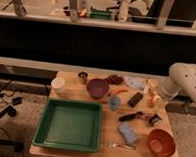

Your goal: Place apple in tray

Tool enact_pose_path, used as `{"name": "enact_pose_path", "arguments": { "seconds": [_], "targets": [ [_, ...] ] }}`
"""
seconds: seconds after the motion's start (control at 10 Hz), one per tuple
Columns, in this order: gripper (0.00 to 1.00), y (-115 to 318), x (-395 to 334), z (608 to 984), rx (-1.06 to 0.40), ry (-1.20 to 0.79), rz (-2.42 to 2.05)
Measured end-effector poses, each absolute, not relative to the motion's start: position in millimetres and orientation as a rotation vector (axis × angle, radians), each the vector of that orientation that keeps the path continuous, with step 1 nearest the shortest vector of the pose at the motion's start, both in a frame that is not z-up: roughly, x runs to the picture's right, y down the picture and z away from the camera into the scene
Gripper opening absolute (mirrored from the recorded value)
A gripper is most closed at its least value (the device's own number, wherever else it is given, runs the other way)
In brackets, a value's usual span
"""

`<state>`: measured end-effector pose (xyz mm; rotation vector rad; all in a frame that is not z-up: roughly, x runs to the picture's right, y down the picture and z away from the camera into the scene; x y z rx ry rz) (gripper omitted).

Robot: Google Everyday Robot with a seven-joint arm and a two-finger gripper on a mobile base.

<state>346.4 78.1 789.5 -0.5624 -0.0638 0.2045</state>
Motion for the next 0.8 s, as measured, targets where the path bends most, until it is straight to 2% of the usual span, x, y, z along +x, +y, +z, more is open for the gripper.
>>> {"name": "enact_pose_path", "arguments": {
  "seconds": [0.8],
  "targets": [
    [0.80, 84, 379, 806, -0.546, -0.052, 0.332]
  ]
}}
